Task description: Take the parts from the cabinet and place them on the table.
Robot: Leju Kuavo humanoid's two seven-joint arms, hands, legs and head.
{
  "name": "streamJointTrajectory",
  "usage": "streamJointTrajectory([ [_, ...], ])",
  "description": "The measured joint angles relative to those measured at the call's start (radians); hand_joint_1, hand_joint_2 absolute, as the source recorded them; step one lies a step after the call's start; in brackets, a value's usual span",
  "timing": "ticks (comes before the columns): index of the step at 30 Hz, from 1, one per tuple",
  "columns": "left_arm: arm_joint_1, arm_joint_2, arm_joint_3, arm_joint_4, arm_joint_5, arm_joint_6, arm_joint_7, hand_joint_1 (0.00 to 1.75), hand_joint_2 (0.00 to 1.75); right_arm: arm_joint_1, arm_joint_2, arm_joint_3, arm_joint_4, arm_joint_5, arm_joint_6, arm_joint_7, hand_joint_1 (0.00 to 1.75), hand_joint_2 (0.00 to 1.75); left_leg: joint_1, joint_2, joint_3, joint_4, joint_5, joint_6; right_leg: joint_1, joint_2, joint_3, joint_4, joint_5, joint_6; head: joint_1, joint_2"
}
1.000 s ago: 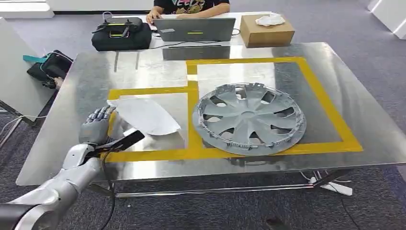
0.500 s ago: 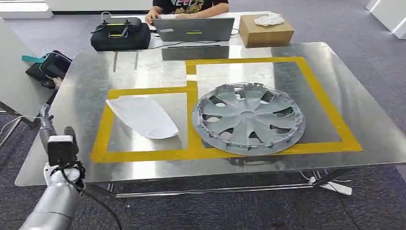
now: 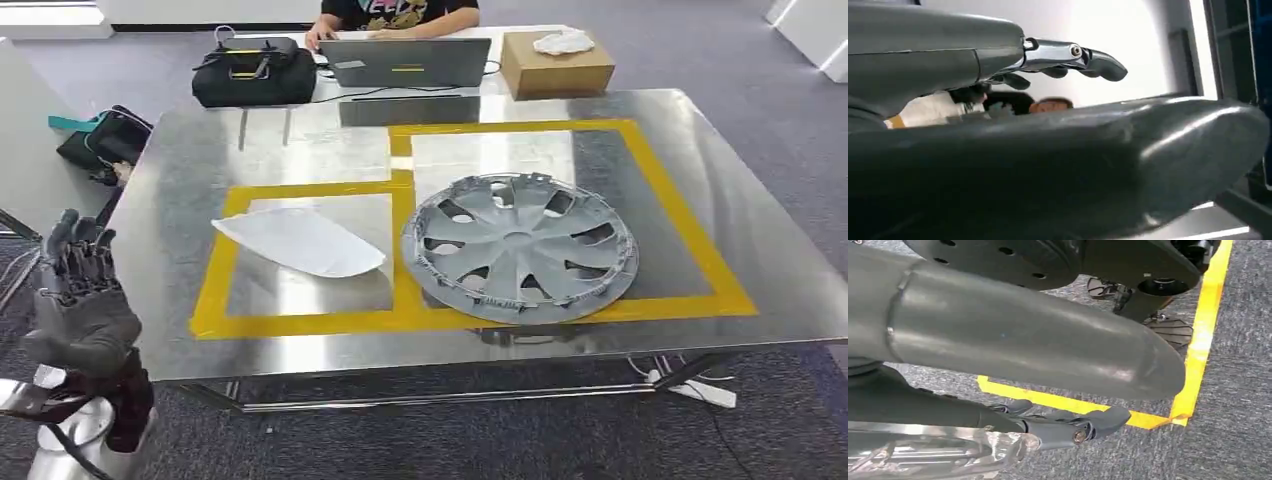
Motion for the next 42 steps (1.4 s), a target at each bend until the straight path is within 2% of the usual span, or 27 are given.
streamJointTrajectory([
  [5,0.027,0.011,-0.056,0.000,-0.040,0.000,0.000,0.00,0.00,-0.001,0.000,-0.010,0.000,-0.008,-0.001,-0.013,0.00,0.00,-0.004,0.000,0.000,-0.007,0.015,0.016,-0.004,0.001,0.001,-0.007,0.012,0.016,0.000,0.000],
  [6,0.028,0.011,-0.063,0.000,-0.043,0.004,0.000,0.00,0.00,-0.001,-0.002,-0.011,0.000,-0.008,-0.002,-0.016,0.00,0.00,0.010,0.004,0.006,-0.024,0.029,0.017,-0.002,0.001,-0.012,-0.002,0.003,0.019,-0.001,0.000],
  [7,0.030,0.014,-0.067,0.000,-0.042,0.006,0.000,0.00,0.00,-0.001,-0.002,-0.013,0.000,-0.009,-0.003,-0.019,0.00,0.00,0.012,0.005,0.005,-0.028,0.033,0.020,0.003,-0.002,-0.021,0.025,-0.028,0.025,0.005,0.000],
  [9,0.041,0.014,-0.077,0.000,-0.042,0.016,0.000,0.00,0.00,-0.001,-0.003,-0.018,0.000,-0.010,-0.003,-0.016,0.00,0.00,0.015,0.008,0.002,-0.027,0.034,0.021,-0.007,-0.005,-0.076,0.174,-0.111,0.036,0.008,0.000],
  [10,0.046,0.014,-0.080,0.001,-0.048,0.031,0.000,0.00,0.00,-0.001,-0.003,-0.019,0.000,-0.010,-0.003,-0.013,0.00,0.00,0.016,0.010,0.001,-0.027,0.034,0.021,-0.011,-0.006,-0.104,0.249,-0.141,0.041,0.007,0.000],
  [11,0.051,0.014,-0.085,0.003,-0.062,0.054,0.000,0.00,0.00,0.000,-0.003,-0.022,0.000,-0.010,-0.002,-0.007,0.00,0.00,0.016,0.011,0.001,-0.026,0.034,0.020,-0.015,-0.007,-0.120,0.292,-0.149,0.046,0.008,0.000],
  [12,0.055,0.015,-0.090,0.005,-0.065,0.070,0.000,0.00,0.00,0.000,-0.003,-0.024,0.000,-0.011,-0.002,-0.004,0.00,0.00,0.019,0.011,0.000,-0.025,0.035,0.018,-0.019,-0.008,-0.113,0.288,-0.133,0.051,0.008,0.000],
  [13,0.061,0.014,-0.095,0.005,-0.061,0.081,0.000,0.00,0.00,0.001,-0.003,-0.025,0.000,-0.011,-0.002,-0.002,0.00,0.00,0.023,0.011,0.000,-0.023,0.035,0.015,-0.023,-0.009,-0.080,0.233,-0.096,0.056,0.008,0.000],
  [15,0.068,0.014,-0.104,0.005,-0.052,0.087,0.000,0.00,0.00,-0.001,-0.003,-0.025,0.000,-0.011,-0.001,-0.001,0.00,0.00,0.033,0.009,-0.002,-0.011,0.029,0.000,-0.032,-0.013,0.025,0.051,-0.019,0.069,0.008,0.000],
  [16,0.071,0.013,-0.105,0.005,-0.052,0.088,0.000,0.00,0.00,-0.003,0.000,-0.025,0.000,-0.010,-0.001,0.000,0.00,0.00,0.031,0.008,-0.007,-0.006,0.026,-0.009,-0.029,-0.010,0.054,0.007,-0.050,0.077,0.009,0.000],
  [17,0.073,0.013,-0.105,0.006,-0.052,0.090,0.000,0.00,0.00,-0.006,0.002,-0.025,0.001,-0.009,-0.001,0.000,0.00,0.00,0.027,0.007,-0.016,0.001,0.025,-0.018,-0.025,-0.001,0.059,0.010,-0.034,0.056,0.016,0.000],
  [21,0.084,0.014,-0.107,0.008,-0.050,0.090,0.000,0.00,0.00,-0.004,0.002,-0.026,0.001,-0.005,-0.007,0.011,0.00,0.00,0.029,0.007,-0.030,0.014,0.026,-0.039,-0.028,-0.003,0.032,0.014,-0.035,0.017,0.010,0.000],
  [23,0.085,0.016,-0.107,0.008,-0.051,0.090,0.000,0.00,0.00,-0.005,-0.001,-0.026,0.000,-0.003,-0.010,0.011,0.00,0.00,0.028,0.008,-0.066,0.094,-0.053,-0.044,-0.026,-0.005,0.015,0.014,-0.024,-0.003,0.006,0.000],
  [25,0.086,0.016,-0.107,0.008,-0.052,0.090,0.000,0.00,0.00,-0.005,-0.005,-0.026,0.000,-0.002,-0.013,0.008,0.00,0.00,0.029,0.008,-0.132,0.261,-0.144,-0.046,-0.022,-0.007,-0.006,0.014,-0.010,-0.011,0.006,0.000],
  [26,0.087,0.016,-0.107,0.010,-0.053,0.090,0.000,0.00,0.00,-0.005,-0.007,-0.026,0.000,-0.005,-0.015,0.006,0.00,0.00,0.029,0.008,-0.150,0.314,-0.162,-0.044,-0.020,-0.008,-0.016,0.014,-0.003,-0.012,0.006,0.000],
  [27,0.087,0.016,-0.107,0.012,-0.052,0.090,0.000,0.00,0.00,-0.005,-0.009,-0.027,0.000,-0.008,-0.016,0.004,0.00,0.00,0.028,0.008,-0.145,0.321,-0.154,-0.041,-0.018,-0.008,-0.026,0.014,0.004,-0.011,0.005,0.000],
  [28,0.087,0.016,-0.107,0.014,-0.052,0.090,0.000,0.00,0.00,-0.005,-0.010,-0.028,0.000,-0.011,-0.016,0.000,0.00,0.00,0.028,0.008,-0.122,0.289,-0.124,-0.037,-0.016,-0.008,-0.035,0.014,0.012,-0.010,0.005,0.000],
  [30,0.086,0.016,-0.107,0.015,-0.050,0.089,0.000,0.00,0.00,-0.006,-0.011,-0.034,0.000,-0.016,-0.016,-0.010,0.00,0.00,0.025,0.008,-0.026,0.140,-0.043,-0.026,-0.015,-0.006,-0.053,0.014,0.030,-0.006,0.005,0.000],
  [31,0.083,0.016,-0.107,0.015,-0.050,0.089,0.000,0.00,0.00,-0.007,-0.011,-0.035,0.000,-0.017,-0.015,-0.011,0.00,0.00,0.024,0.008,0.033,0.049,-0.034,-0.020,-0.015,-0.006,-0.058,0.015,0.040,-0.002,0.005,0.000],
  [32,0.078,0.016,-0.107,0.015,-0.049,0.089,0.000,0.00,0.00,-0.006,-0.011,-0.037,0.000,-0.018,-0.015,-0.013,0.00,0.00,0.019,0.007,0.058,-0.006,-0.050,-0.020,-0.010,-0.005,-0.066,0.016,0.048,0.005,0.006,0.000],
  [34,0.080,0.016,-0.107,0.016,-0.047,0.089,0.000,0.00,0.00,-0.006,-0.013,-0.041,0.000,-0.018,-0.014,-0.015,0.00,0.00,0.016,0.006,0.042,0.001,-0.039,-0.018,-0.013,-0.006,-0.064,0.007,0.069,0.016,0.006,0.000],
  [36,0.080,0.016,-0.106,0.017,-0.046,0.089,0.000,0.00,0.00,-0.002,-0.015,-0.042,0.000,-0.019,-0.013,-0.016,0.00,0.00,0.016,0.008,0.027,-0.005,-0.014,-0.001,-0.015,-0.004,-0.065,-0.008,0.093,0.032,0.002,0.000],
  [37,0.077,0.016,-0.106,0.017,-0.046,0.089,0.000,0.00,0.00,-0.002,-0.018,-0.043,0.000,-0.018,-0.013,-0.020,0.00,0.00,0.019,0.010,0.019,-0.006,-0.003,0.004,-0.017,-0.005,-0.080,0.003,0.065,0.035,0.005,0.000],
  [38,0.078,0.014,-0.106,0.017,-0.044,0.089,0.000,0.00,0.00,0.000,-0.017,-0.043,0.000,-0.016,-0.013,-0.025,0.00,0.00,0.020,0.010,0.005,-0.006,0.009,0.014,-0.016,-0.008,-0.098,0.051,-0.001,0.038,0.008,0.000],
  [40,0.080,0.013,-0.105,0.018,-0.038,0.087,0.000,0.00,0.00,-0.001,-0.018,-0.043,0.000,-0.008,-0.017,-0.026,0.00,0.00,0.018,0.010,-0.024,-0.005,0.032,0.018,-0.017,-0.008,-0.134,0.208,-0.118,0.044,0.008,0.000],
  [41,0.081,0.013,-0.105,0.018,-0.038,0.087,0.000,0.00,0.00,-0.002,-0.018,-0.043,0.000,-0.008,-0.023,-0.023,0.00,0.00,0.016,0.010,-0.039,-0.004,0.043,0.018,-0.016,-0.008,-0.144,0.275,-0.146,0.045,0.008,0.000],
  [42,0.083,0.013,-0.104,0.018,-0.038,0.087,0.000,0.00,0.00,-0.001,-0.020,-0.043,0.000,-0.007,-0.025,-0.020,0.00,0.00,0.015,0.010,-0.053,-0.004,0.054,0.018,-0.015,-0.008,-0.140,0.311,-0.145,0.046,0.009,0.000],
])
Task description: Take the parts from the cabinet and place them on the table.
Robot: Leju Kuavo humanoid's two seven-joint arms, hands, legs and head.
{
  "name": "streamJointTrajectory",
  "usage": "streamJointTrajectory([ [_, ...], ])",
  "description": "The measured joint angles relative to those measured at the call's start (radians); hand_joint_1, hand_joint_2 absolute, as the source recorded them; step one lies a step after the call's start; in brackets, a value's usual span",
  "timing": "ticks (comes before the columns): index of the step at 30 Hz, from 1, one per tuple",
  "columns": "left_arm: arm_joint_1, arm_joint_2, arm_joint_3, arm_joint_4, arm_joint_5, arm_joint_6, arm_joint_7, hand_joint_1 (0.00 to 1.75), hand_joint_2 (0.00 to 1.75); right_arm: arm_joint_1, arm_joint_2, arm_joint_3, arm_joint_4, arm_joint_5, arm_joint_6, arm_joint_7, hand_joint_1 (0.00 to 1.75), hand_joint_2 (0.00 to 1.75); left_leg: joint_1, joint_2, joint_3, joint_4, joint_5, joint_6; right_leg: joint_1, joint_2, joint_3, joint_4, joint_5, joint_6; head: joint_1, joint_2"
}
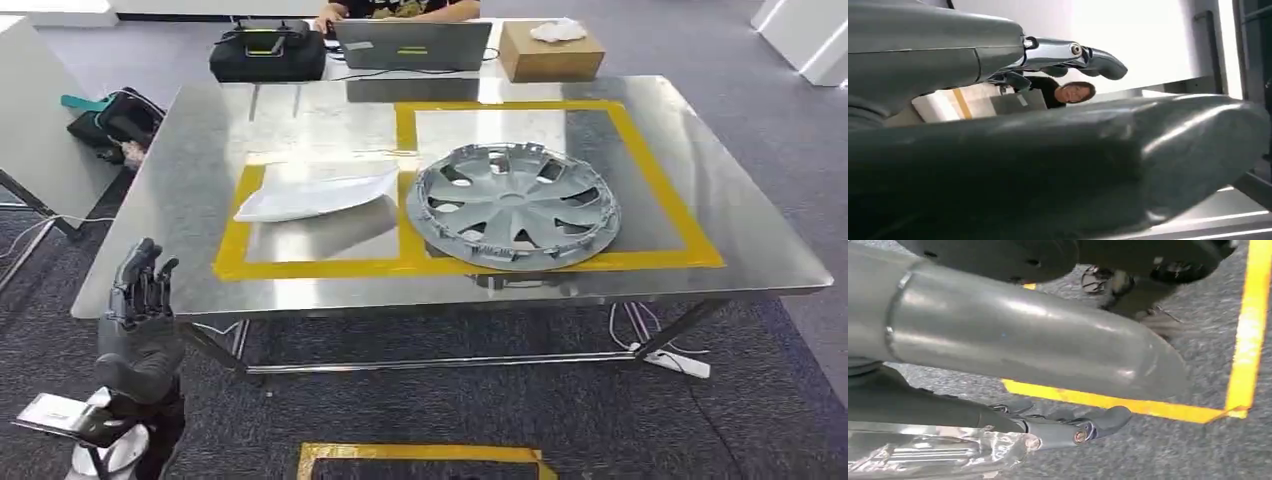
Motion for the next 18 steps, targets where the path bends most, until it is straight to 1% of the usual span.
streamJointTrajectory([
  [1,0.003,0.000,0.000,0.000,0.000,0.001,0.000,0.00,0.00,0.001,-0.002,0.000,0.000,0.001,-0.002,0.003,0.00,0.00,-0.001,0.000,-0.015,0.001,0.012,-0.001,0.000,0.000,0.028,-0.008,0.028,-0.002,-0.001,0.000],
  [2,0.005,0.000,0.000,0.000,0.000,0.002,0.000,0.00,0.00,0.001,-0.004,0.000,0.000,0.002,-0.003,0.003,0.00,0.00,-0.002,-0.001,-0.028,0.001,0.022,-0.002,0.001,0.000,0.075,-0.056,0.065,-0.005,0.000,0.000],
  [3,0.006,0.000,0.001,0.000,0.000,0.002,0.000,0.00,0.00,0.000,-0.006,0.000,0.000,0.002,-0.005,0.003,0.00,0.00,-0.003,-0.001,-0.039,0.001,0.032,-0.005,0.002,0.000,0.141,-0.141,0.092,-0.010,-0.001,0.000],
  [4,0.006,0.000,0.001,0.000,0.000,0.003,0.000,0.00,0.00,-0.002,-0.009,0.000,-0.001,0.002,-0.005,0.004,0.00,0.00,-0.003,-0.002,-0.044,0.003,0.040,-0.009,0.003,0.000,0.214,-0.236,0.091,-0.016,-0.001,0.000],
  [5,0.009,-0.001,0.002,-0.002,0.000,0.007,0.000,0.00,0.00,-0.004,-0.011,0.000,-0.001,0.002,-0.006,0.006,0.00,0.00,-0.006,-0.002,-0.050,0.004,0.046,-0.015,0.008,0.000,0.275,-0.325,0.052,-0.020,0.000,0.000],
  [6,0.010,-0.001,0.003,-0.003,0.000,0.010,0.000,0.00,0.00,-0.007,-0.012,0.000,-0.002,0.002,-0.007,0.008,0.00,0.00,-0.007,0.000,-0.051,0.005,0.055,-0.020,0.008,0.001,0.294,-0.357,0.046,-0.020,-0.004,0.000],
  [7,0.012,-0.001,0.004,-0.003,0.000,0.016,0.000,0.00,0.00,-0.006,-0.012,0.000,-0.002,0.002,-0.007,0.013,0.00,0.00,-0.006,0.000,-0.051,0.004,0.064,-0.025,0.010,0.001,0.276,-0.356,0.049,-0.024,-0.002,0.000],
  [8,0.016,-0.001,0.005,-0.003,0.000,0.018,0.000,0.00,0.00,-0.003,-0.013,0.000,-0.002,0.005,-0.007,0.019,0.00,0.00,-0.003,0.000,-0.051,0.002,0.071,-0.031,0.014,0.001,0.272,-0.351,0.053,-0.030,-0.002,0.000],
  [9,0.020,-0.002,0.008,-0.003,0.002,0.021,0.000,0.00,0.00,0.000,-0.013,0.000,-0.002,0.008,-0.007,0.029,0.00,0.00,-0.004,-0.001,-0.053,0.000,0.077,-0.037,0.013,0.000,0.267,-0.354,0.062,-0.040,-0.001,0.000],
  [10,0.025,-0.001,0.015,-0.004,0.005,0.023,0.000,0.00,0.00,0.001,-0.013,0.000,-0.001,0.008,-0.007,0.036,0.00,0.00,-0.001,-0.004,-0.062,0.008,0.065,-0.043,0.004,-0.009,0.259,-0.359,0.074,-0.049,0.001,0.000],
  [11,0.028,-0.002,0.024,-0.004,0.006,0.025,0.000,0.00,0.00,0.001,-0.014,-0.002,-0.002,0.000,-0.008,0.040,0.00,0.00,-0.003,-0.003,-0.078,0.041,0.007,-0.050,0.005,-0.008,0.255,-0.359,0.087,-0.057,-0.007,0.000],
  [12,0.028,-0.002,0.030,-0.004,0.006,0.026,0.000,0.00,0.00,0.000,-0.015,-0.007,-0.003,-0.013,-0.009,0.038,0.00,0.00,0.000,-0.003,-0.101,0.113,-0.064,-0.055,0.004,-0.009,0.240,-0.359,0.099,-0.062,-0.010,0.000],
  [13,0.029,-0.003,0.035,-0.004,0.006,0.027,0.000,0.00,0.00,-0.001,-0.015,-0.012,-0.003,-0.020,-0.011,0.036,0.00,0.00,0.002,-0.003,-0.124,0.192,-0.119,-0.059,0.004,-0.009,0.225,-0.357,0.112,-0.062,-0.010,0.000],
  [14,0.031,-0.003,0.039,-0.004,0.005,0.027,0.000,0.00,0.00,0.000,-0.015,-0.016,-0.003,-0.025,-0.012,0.034,0.00,0.00,0.004,-0.003,-0.143,0.271,-0.155,-0.062,0.004,-0.010,0.209,-0.357,0.123,-0.062,-0.010,0.000],
  [15,0.032,-0.003,0.046,-0.004,0.005,0.027,0.000,0.00,0.00,0.000,-0.017,-0.021,-0.003,-0.027,-0.013,0.034,0.00,0.00,0.005,-0.003,-0.146,0.319,-0.162,-0.063,0.004,-0.011,0.195,-0.356,0.134,-0.060,-0.010,0.000],
  [16,0.035,-0.003,0.052,-0.004,0.005,0.026,0.000,0.00,0.00,0.000,-0.018,-0.025,-0.003,-0.027,-0.013,0.031,0.00,0.00,0.006,-0.003,-0.132,0.320,-0.142,-0.065,0.003,-0.012,0.182,-0.356,0.144,-0.057,-0.010,0.000],
  [17,0.036,-0.003,0.055,-0.004,0.005,0.022,0.000,0.00,0.00,0.000,-0.019,-0.026,-0.003,-0.027,-0.013,0.021,0.00,0.00,0.007,-0.003,-0.099,0.282,-0.105,-0.066,0.001,-0.012,0.168,-0.356,0.154,-0.052,-0.010,0.000],
  [18,0.036,-0.004,0.057,-0.005,0.005,0.018,0.000,0.00,0.00,0.000,-0.020,-0.027,-0.003,-0.026,-0.013,0.008,0.00,0.00,0.008,-0.003,-0.050,0.214,-0.067,-0.066,-0.002,-0.013,0.155,-0.356,0.164,-0.047,-0.010,0.000],
])
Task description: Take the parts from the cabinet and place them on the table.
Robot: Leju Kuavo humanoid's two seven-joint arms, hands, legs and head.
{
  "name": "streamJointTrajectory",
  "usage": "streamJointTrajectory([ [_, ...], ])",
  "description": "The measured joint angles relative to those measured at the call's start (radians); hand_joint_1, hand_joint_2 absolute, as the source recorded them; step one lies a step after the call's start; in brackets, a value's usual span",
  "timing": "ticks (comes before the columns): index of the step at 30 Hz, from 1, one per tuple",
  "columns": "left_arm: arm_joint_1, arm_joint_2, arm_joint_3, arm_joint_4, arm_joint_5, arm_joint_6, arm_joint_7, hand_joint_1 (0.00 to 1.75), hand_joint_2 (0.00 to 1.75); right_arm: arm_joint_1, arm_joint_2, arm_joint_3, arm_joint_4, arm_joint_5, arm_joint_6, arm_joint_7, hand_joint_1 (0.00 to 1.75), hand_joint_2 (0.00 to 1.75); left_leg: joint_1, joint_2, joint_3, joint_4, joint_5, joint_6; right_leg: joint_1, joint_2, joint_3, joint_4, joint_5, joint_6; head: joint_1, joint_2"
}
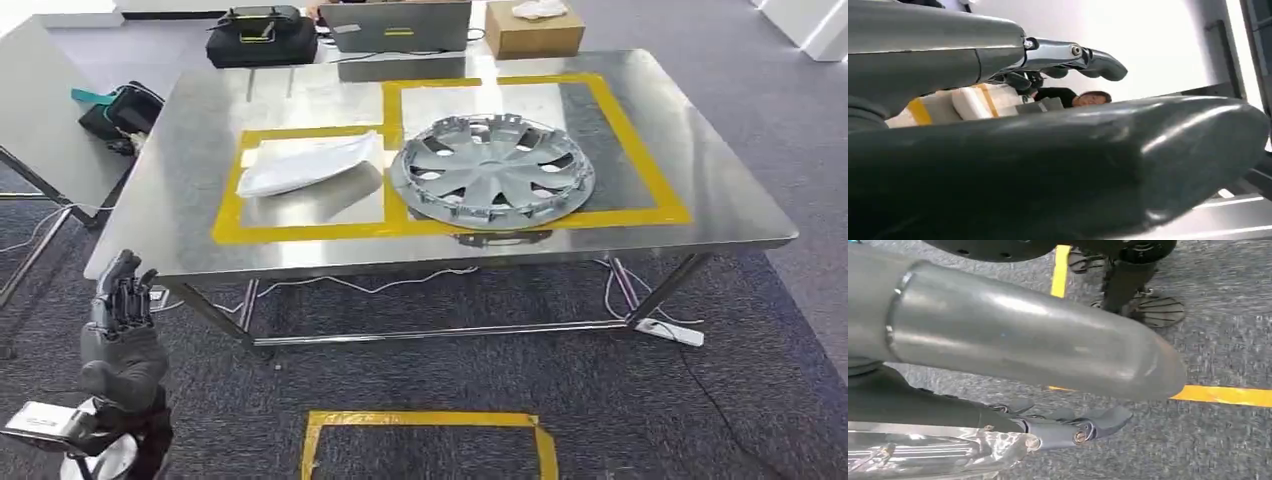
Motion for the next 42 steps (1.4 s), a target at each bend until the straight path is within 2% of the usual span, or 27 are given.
streamJointTrajectory([
  [1,0.000,0.000,0.003,-0.001,-0.001,-0.002,0.000,0.00,0.00,-0.001,-0.003,-0.001,-0.001,0.001,0.000,-0.014,0.00,0.00,0.003,0.000,0.069,-0.101,0.027,-0.001,-0.003,0.001,-0.008,0.001,0.009,0.007,-0.001,0.000],
  [3,0.000,-0.002,0.003,-0.006,-0.002,-0.002,0.000,0.00,0.00,-0.002,-0.010,-0.002,-0.004,0.002,-0.001,-0.026,0.00,0.00,0.002,-0.004,0.162,-0.250,0.014,0.004,0.001,-0.001,-0.023,0.004,0.024,0.020,-0.001,0.000],
  [6,0.006,-0.002,0.007,-0.008,-0.007,-0.002,0.000,0.00,0.00,-0.002,-0.014,-0.004,-0.004,0.005,-0.001,-0.046,0.00,0.00,-0.005,-0.004,0.147,-0.251,0.017,0.027,-0.002,-0.001,-0.032,-0.006,0.056,0.034,-0.001,0.000],
  [7,0.007,-0.003,0.008,-0.008,-0.007,-0.001,0.000,0.00,0.00,-0.001,-0.018,-0.005,-0.004,0.005,-0.001,-0.050,0.00,0.00,0.004,0.000,0.142,-0.259,0.029,0.038,-0.004,0.002,-0.042,-0.004,0.048,0.040,-0.002,0.000],
  [8,0.006,-0.003,0.010,-0.008,-0.007,-0.001,0.000,0.00,0.00,-0.001,-0.019,-0.005,-0.004,0.005,0.000,-0.052,0.00,0.00,0.002,0.002,0.135,-0.257,0.034,0.046,-0.003,0.002,-0.055,0.021,0.011,0.043,0.000,0.000],
  [11,0.009,-0.004,0.011,-0.008,-0.007,-0.001,0.000,0.00,0.00,-0.001,-0.018,-0.005,-0.004,0.008,0.004,-0.051,0.00,0.00,-0.005,0.006,0.112,-0.249,0.050,0.062,-0.003,0.002,-0.125,0.271,-0.138,0.048,0.004,0.000],
  [12,0.010,-0.004,0.011,-0.008,-0.007,-0.001,0.000,0.00,0.00,-0.001,-0.018,-0.005,-0.004,0.009,0.004,-0.050,0.00,0.00,-0.007,0.006,0.101,-0.246,0.057,0.063,-0.002,0.002,-0.138,0.333,-0.160,0.048,0.004,0.000],
  [14,0.013,-0.004,0.012,-0.008,-0.007,-0.001,0.000,0.00,0.00,-0.001,-0.018,-0.006,-0.004,0.010,0.005,-0.046,0.00,0.00,-0.010,0.005,0.080,-0.239,0.068,0.063,0.000,0.002,-0.091,0.303,-0.126,0.043,0.005,0.000],
  [16,0.013,-0.005,0.013,-0.008,-0.007,0.002,0.000,0.00,0.00,-0.003,-0.018,-0.006,-0.004,0.011,0.006,-0.037,0.00,0.00,-0.011,0.002,0.063,-0.233,0.079,0.060,0.003,0.003,0.024,0.135,-0.064,0.033,0.004,0.000],
  [17,0.014,-0.005,0.014,-0.009,-0.007,0.002,0.000,0.00,0.00,-0.007,-0.018,-0.006,-0.004,0.011,0.006,-0.031,0.00,0.00,-0.011,0.001,0.057,-0.228,0.083,0.055,0.005,0.003,0.084,0.036,-0.078,0.027,0.004,0.000],
  [18,0.015,-0.005,0.015,-0.012,-0.007,0.002,0.000,0.00,0.00,-0.011,-0.018,-0.006,-0.004,0.011,0.006,-0.028,0.00,0.00,-0.016,0.001,0.049,-0.224,0.088,0.049,0.009,0.005,0.118,-0.005,-0.088,0.025,0.004,0.000],
  [20,0.015,-0.005,0.016,-0.014,-0.007,0.003,0.000,0.00,0.00,-0.011,-0.018,-0.006,-0.004,0.013,0.006,-0.022,0.00,0.00,-0.012,0.003,0.045,-0.224,0.104,0.039,0.012,0.008,0.103,0.002,-0.079,0.021,0.006,0.000],
  [22,0.018,-0.004,0.016,-0.016,-0.010,0.005,0.000,0.00,0.00,-0.008,-0.018,-0.006,-0.004,0.013,0.005,-0.016,0.00,0.00,-0.014,0.001,0.035,-0.223,0.116,0.025,0.009,0.006,0.076,-0.001,-0.060,0.005,0.005,0.000],
  [24,0.019,-0.004,0.016,-0.017,-0.010,0.006,0.000,0.00,0.00,-0.012,-0.016,-0.006,-0.004,0.014,0.004,-0.015,0.00,0.00,-0.011,0.000,0.003,-0.159,0.018,0.015,0.004,0.001,0.058,-0.001,-0.038,-0.011,0.000,0.000],
  [26,0.019,-0.004,0.016,-0.017,-0.010,0.006,0.000,0.00,0.00,-0.013,-0.016,-0.006,-0.004,0.015,0.005,-0.015,0.00,0.00,-0.006,0.000,-0.043,-0.003,-0.093,0.006,0.005,0.001,0.024,0.000,-0.010,-0.014,0.002,0.000],
  [27,0.020,-0.004,0.016,-0.017,-0.010,0.007,0.000,0.00,0.00,-0.012,-0.017,-0.007,-0.004,0.015,0.006,-0.016,0.00,0.00,-0.006,0.000,-0.058,0.068,-0.119,0.003,0.005,0.000,0.005,0.002,0.004,-0.014,0.001,0.000],
  [28,0.020,-0.004,0.016,-0.017,-0.010,0.008,0.000,0.00,0.00,-0.012,-0.016,-0.007,-0.004,0.015,0.008,-0.016,0.00,0.00,-0.005,0.000,-0.055,0.098,-0.111,0.001,0.005,-0.001,-0.012,0.002,0.018,-0.014,0.001,0.000],
  [30,0.019,-0.004,0.016,-0.017,-0.010,0.008,0.000,0.00,0.00,-0.012,-0.016,-0.007,-0.004,0.014,0.010,-0.017,0.00,0.00,-0.004,0.000,0.002,0.047,-0.033,0.001,0.004,-0.001,-0.049,0.005,0.045,-0.009,0.001,0.000],
  [31,0.019,-0.004,0.016,-0.017,-0.010,0.008,0.000,0.00,0.00,-0.013,-0.016,-0.007,-0.004,0.014,0.011,-0.018,0.00,0.00,-0.003,0.000,0.053,-0.018,0.002,0.002,0.003,-0.001,-0.066,0.007,0.058,-0.006,0.001,0.000],
  [32,0.018,-0.004,0.016,-0.017,-0.010,0.008,0.000,0.00,0.00,-0.014,-0.016,-0.007,-0.004,0.014,0.011,-0.019,0.00,0.00,-0.002,0.000,0.120,-0.106,0.004,0.003,0.002,0.001,-0.078,0.010,0.071,-0.001,0.001,0.000],
  [33,0.015,-0.004,0.016,-0.019,-0.010,0.009,0.000,0.00,0.00,-0.014,-0.016,-0.007,-0.004,0.014,0.011,-0.020,0.00,0.00,-0.003,0.000,0.207,-0.211,-0.024,0.006,0.008,0.004,-0.090,0.014,0.082,0.007,0.000,0.000],
  [34,0.011,-0.005,0.016,-0.023,-0.010,0.009,0.000,0.00,0.00,-0.014,-0.016,-0.007,-0.004,0.014,0.011,-0.022,0.00,0.00,-0.004,-0.002,0.219,-0.266,-0.045,0.020,0.008,0.002,-0.095,0.015,0.099,0.011,0.003,0.000],
  [37,0.017,-0.003,0.017,-0.024,-0.010,0.010,0.000,0.00,0.00,-0.007,-0.016,-0.007,-0.004,0.017,0.007,-0.020,0.00,0.00,-0.012,0.000,0.185,-0.248,-0.015,0.043,0.003,0.003,-0.099,-0.013,0.147,0.030,-0.004,0.000],
  [38,0.017,-0.003,0.017,-0.024,-0.010,0.010,0.000,0.00,0.00,-0.002,-0.017,-0.008,-0.004,0.017,0.007,-0.019,0.00,0.00,-0.007,0.005,0.172,-0.249,0.001,0.053,-0.002,0.005,-0.104,-0.008,0.124,0.034,-0.005,0.000],
  [39,0.017,-0.003,0.017,-0.024,-0.010,0.010,0.000,0.00,0.00,0.003,-0.016,-0.008,-0.003,0.018,0.006,-0.014,0.00,0.00,-0.007,0.004,0.157,-0.249,0.015,0.063,-0.002,0.004,-0.119,0.035,0.045,0.040,0.003,0.000],
  [41,0.017,-0.003,0.018,-0.024,-0.010,0.008,0.000,0.00,0.00,0.001,-0.014,-0.008,-0.003,0.019,0.006,-0.012,0.00,0.00,-0.008,0.004,0.122,-0.249,0.045,0.067,-0.002,0.004,-0.153,0.197,-0.097,0.048,0.006,0.000],
  [42,0.017,-0.002,0.017,-0.024,-0.010,0.008,0.000,0.00,0.00,-0.002,-0.014,-0.008,-0.003,0.020,0.005,-0.011,0.00,0.00,-0.009,0.005,0.103,-0.248,0.060,0.067,-0.001,0.004,-0.164,0.279,-0.135,0.049,0.005,0.000],
])
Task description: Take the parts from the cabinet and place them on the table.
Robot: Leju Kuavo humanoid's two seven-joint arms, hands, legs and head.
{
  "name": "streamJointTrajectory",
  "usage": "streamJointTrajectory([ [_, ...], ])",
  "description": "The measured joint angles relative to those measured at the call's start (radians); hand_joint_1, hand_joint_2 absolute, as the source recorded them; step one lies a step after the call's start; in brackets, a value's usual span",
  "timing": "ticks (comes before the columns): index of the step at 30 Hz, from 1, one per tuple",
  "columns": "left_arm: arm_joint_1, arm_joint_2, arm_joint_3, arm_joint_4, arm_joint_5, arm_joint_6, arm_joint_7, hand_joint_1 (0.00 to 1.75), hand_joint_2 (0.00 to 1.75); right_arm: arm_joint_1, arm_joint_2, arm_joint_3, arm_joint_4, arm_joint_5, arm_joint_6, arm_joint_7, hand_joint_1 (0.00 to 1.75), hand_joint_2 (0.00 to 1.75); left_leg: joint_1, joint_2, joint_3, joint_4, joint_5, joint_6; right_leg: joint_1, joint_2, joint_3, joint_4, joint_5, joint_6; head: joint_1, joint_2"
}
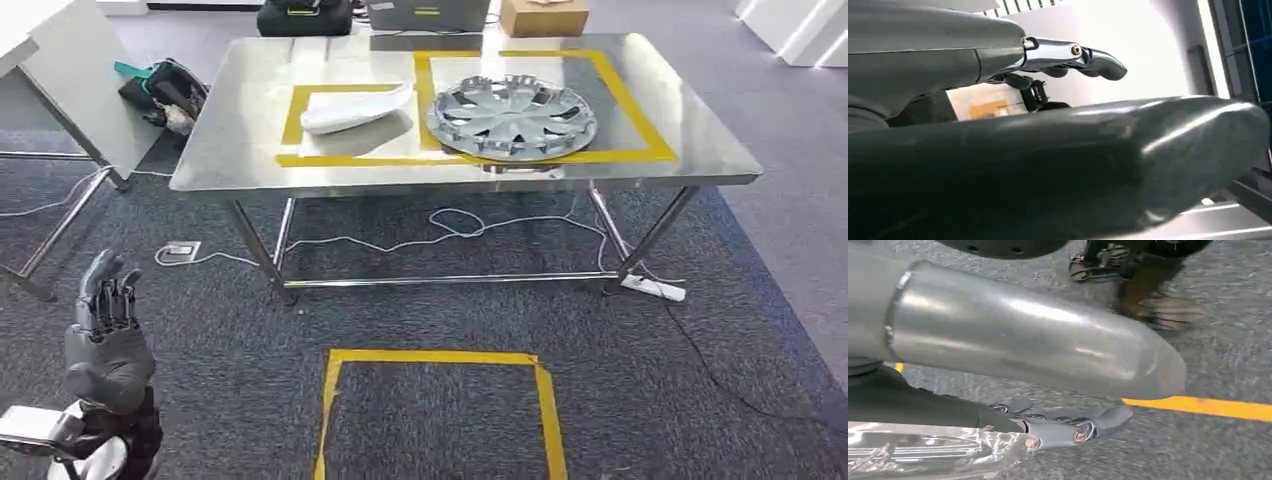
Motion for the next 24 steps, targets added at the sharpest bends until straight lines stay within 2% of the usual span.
streamJointTrajectory([
  [1,0.000,0.000,0.000,0.000,0.000,0.000,0.000,0.00,0.00,-0.002,0.000,0.000,0.000,0.000,-0.002,0.000,0.00,0.00,-0.001,0.000,-0.021,0.002,0.015,-0.001,0.001,0.000,0.001,0.059,-0.005,0.000,0.001,0.000],
  [2,0.001,0.000,0.000,0.000,0.000,0.000,0.000,0.00,0.00,-0.002,0.000,0.000,0.000,0.001,-0.002,0.000,0.00,0.00,-0.001,0.000,-0.043,0.004,0.031,-0.003,0.001,0.000,0.019,0.078,0.025,-0.001,0.001,0.000],
  [3,0.001,0.001,0.000,0.000,0.000,0.000,0.000,0.00,0.00,-0.001,0.000,0.000,0.000,0.002,-0.003,0.000,0.00,0.00,-0.001,0.000,-0.063,0.006,0.046,-0.005,0.001,0.000,0.059,0.060,0.073,-0.002,0.000,0.000],
  [4,0.001,0.001,0.000,0.000,0.000,-0.001,0.000,0.00,0.00,-0.001,0.000,0.000,0.000,0.003,-0.003,0.000,0.00,0.00,-0.001,0.000,-0.080,0.008,0.057,-0.008,0.001,0.000,0.113,0.007,0.105,-0.004,0.001,0.000],
  [5,0.000,0.001,0.000,0.000,0.000,-0.002,0.000,0.00,0.00,-0.004,0.000,0.000,0.000,0.003,-0.003,-0.001,0.00,0.00,0.000,-0.001,-0.097,0.011,0.070,-0.013,0.001,0.000,0.199,-0.096,0.105,-0.007,0.001,0.000],
  [6,0.000,0.001,0.000,-0.001,0.000,-0.002,0.000,0.00,0.00,-0.009,0.000,0.000,-0.001,0.004,-0.004,-0.001,0.00,0.00,-0.002,-0.001,-0.102,0.013,0.077,-0.020,0.002,0.001,0.281,-0.207,0.047,-0.011,0.000,0.000],
  [7,-0.001,0.001,0.001,-0.001,0.000,-0.002,0.000,0.00,0.00,-0.014,0.000,0.000,-0.001,0.005,-0.004,-0.004,0.00,0.00,-0.005,-0.001,-0.106,0.017,0.084,-0.025,0.006,0.002,0.343,-0.315,0.005,-0.016,0.000,0.000],
  [8,-0.001,0.001,0.002,-0.001,0.000,-0.002,0.000,0.00,0.00,-0.014,0.000,0.000,-0.001,0.005,-0.005,-0.004,0.00,0.00,-0.004,0.000,-0.100,0.012,0.096,-0.030,0.009,0.002,0.321,-0.300,0.014,-0.023,-0.006,0.000],
  [9,-0.004,0.001,0.001,-0.001,0.000,-0.002,0.000,0.00,0.00,-0.014,0.000,0.000,-0.001,0.005,-0.005,-0.005,0.00,0.00,0.000,0.000,-0.101,0.013,0.102,-0.034,0.012,0.002,0.321,-0.299,0.015,-0.028,0.001,-0.001],
  [10,-0.002,0.001,0.001,-0.001,0.000,-0.003,0.000,0.00,0.00,-0.013,0.000,0.000,-0.001,0.005,-0.005,-0.005,0.00,0.00,0.002,0.000,-0.103,0.011,0.107,-0.041,0.015,0.002,0.315,-0.295,0.018,-0.038,0.000,0.000],
  [11,0.000,0.001,0.001,-0.001,0.000,-0.003,0.000,0.00,0.00,-0.010,0.000,0.000,-0.001,0.005,-0.005,-0.005,0.00,0.00,0.003,0.000,-0.106,0.011,0.114,-0.048,0.011,-0.001,0.308,-0.300,0.030,-0.051,0.001,0.000],
  [12,0.001,0.001,0.001,-0.001,0.000,-0.002,0.000,0.00,0.00,-0.011,0.000,0.000,-0.001,0.006,-0.005,-0.005,0.00,0.00,0.004,-0.001,-0.119,0.025,0.085,-0.053,0.008,-0.004,0.298,-0.298,0.040,-0.057,0.001,0.000],
  [13,0.001,0.002,0.001,-0.001,0.000,-0.002,0.000,0.00,0.00,-0.011,-0.001,0.000,-0.001,0.005,-0.005,-0.005,0.00,0.00,0.003,-0.001,-0.137,0.075,0.019,-0.058,0.008,-0.003,0.286,-0.298,0.050,-0.062,-0.007,0.000],
  [14,0.000,0.002,0.001,-0.001,0.000,-0.002,0.000,0.00,0.00,-0.011,-0.001,0.000,-0.001,0.006,-0.005,-0.005,0.00,0.00,0.005,-0.001,-0.163,0.157,-0.051,-0.062,0.008,-0.004,0.273,-0.298,0.060,-0.067,-0.005,0.000],
  [15,0.001,0.003,0.001,-0.001,0.000,-0.002,0.000,0.00,0.00,-0.011,-0.001,0.000,-0.001,0.006,-0.005,-0.005,0.00,0.00,0.006,-0.001,-0.187,0.237,-0.095,-0.064,0.009,-0.004,0.270,-0.297,0.069,-0.068,-0.006,0.000],
  [16,0.001,0.003,0.001,-0.001,0.000,-0.001,0.000,0.00,0.00,-0.010,-0.001,0.000,-0.001,0.007,-0.008,-0.005,0.00,0.00,0.006,-0.001,-0.205,0.305,-0.110,-0.065,0.009,-0.004,0.258,-0.295,0.078,-0.068,-0.005,0.000],
  [21,0.001,0.003,0.001,-0.001,0.000,-0.001,0.000,0.00,0.00,-0.009,-0.001,0.000,-0.001,0.008,-0.008,-0.005,0.00,0.00,0.006,-0.001,-0.206,0.323,-0.107,-0.065,0.009,-0.004,0.251,-0.293,0.082,-0.067,-0.005,0.000],
  [23,0.001,0.003,0.001,-0.001,0.000,-0.001,0.000,0.00,0.00,-0.008,-0.001,0.000,-0.001,0.008,-0.008,-0.004,0.00,0.00,0.006,-0.001,-0.200,0.328,-0.092,-0.065,0.009,-0.004,0.242,-0.290,0.087,-0.066,-0.005,0.000],
  [24,0.001,0.003,0.001,-0.001,0.000,-0.001,0.000,0.00,0.00,-0.007,0.000,0.000,-0.001,0.008,-0.010,-0.003,0.00,0.00,0.006,-0.002,-0.180,0.312,-0.066,-0.064,0.009,-0.003,0.234,-0.288,0.090,-0.065,-0.006,0.000],
])
